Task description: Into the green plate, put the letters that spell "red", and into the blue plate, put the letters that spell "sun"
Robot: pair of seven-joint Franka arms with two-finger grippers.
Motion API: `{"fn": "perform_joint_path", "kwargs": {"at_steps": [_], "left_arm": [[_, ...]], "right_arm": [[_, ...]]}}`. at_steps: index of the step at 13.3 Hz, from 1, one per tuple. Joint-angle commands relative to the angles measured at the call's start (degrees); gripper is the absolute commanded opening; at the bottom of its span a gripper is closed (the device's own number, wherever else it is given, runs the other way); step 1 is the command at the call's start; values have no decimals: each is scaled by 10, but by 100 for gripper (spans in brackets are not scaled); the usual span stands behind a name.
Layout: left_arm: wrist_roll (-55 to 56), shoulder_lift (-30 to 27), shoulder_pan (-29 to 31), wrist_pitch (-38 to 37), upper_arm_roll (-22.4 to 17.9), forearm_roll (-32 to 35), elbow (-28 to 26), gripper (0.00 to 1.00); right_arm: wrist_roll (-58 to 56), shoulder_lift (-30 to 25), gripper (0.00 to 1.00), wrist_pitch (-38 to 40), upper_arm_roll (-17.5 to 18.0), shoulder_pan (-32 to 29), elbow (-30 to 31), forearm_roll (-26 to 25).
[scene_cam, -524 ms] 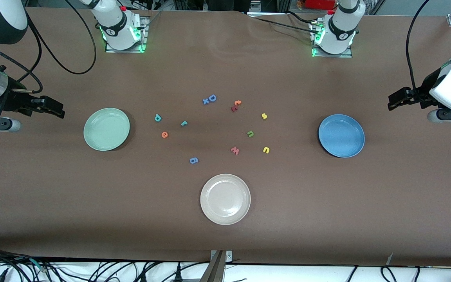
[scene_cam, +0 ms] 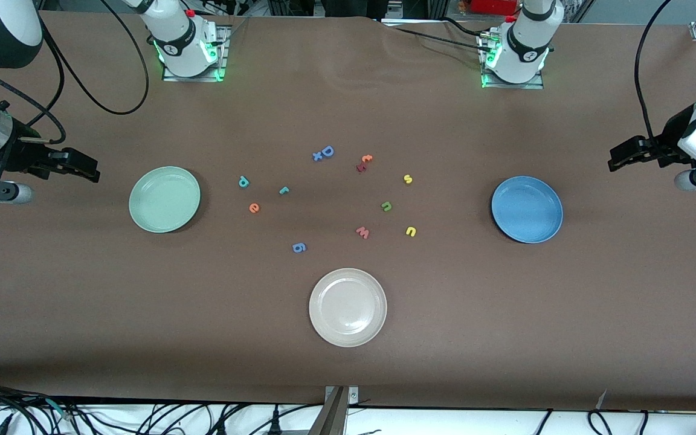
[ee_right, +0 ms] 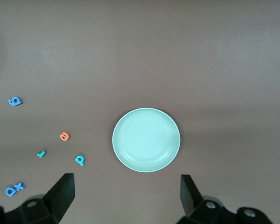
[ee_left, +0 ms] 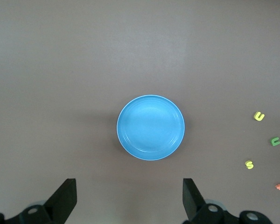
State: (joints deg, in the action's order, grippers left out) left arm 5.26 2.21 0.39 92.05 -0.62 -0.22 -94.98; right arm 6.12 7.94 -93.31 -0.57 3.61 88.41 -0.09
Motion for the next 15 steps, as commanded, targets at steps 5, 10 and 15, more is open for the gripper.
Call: {"fn": "perform_joint_path", "kwargs": {"at_steps": [5,10,15], "left_arm": [[-10,-2,2,-3,3,-24,-6,100],[-14,4,-3,-3,4,-24,-6,100],[-9,7,-3,-6,4,-24,-6,100]], "right_arm": [[-8,-4,100,5,0,-4,2,6],[-8,-4,100,5,0,-4,2,6],[-8,-4,100,5,0,-4,1,6]]}}
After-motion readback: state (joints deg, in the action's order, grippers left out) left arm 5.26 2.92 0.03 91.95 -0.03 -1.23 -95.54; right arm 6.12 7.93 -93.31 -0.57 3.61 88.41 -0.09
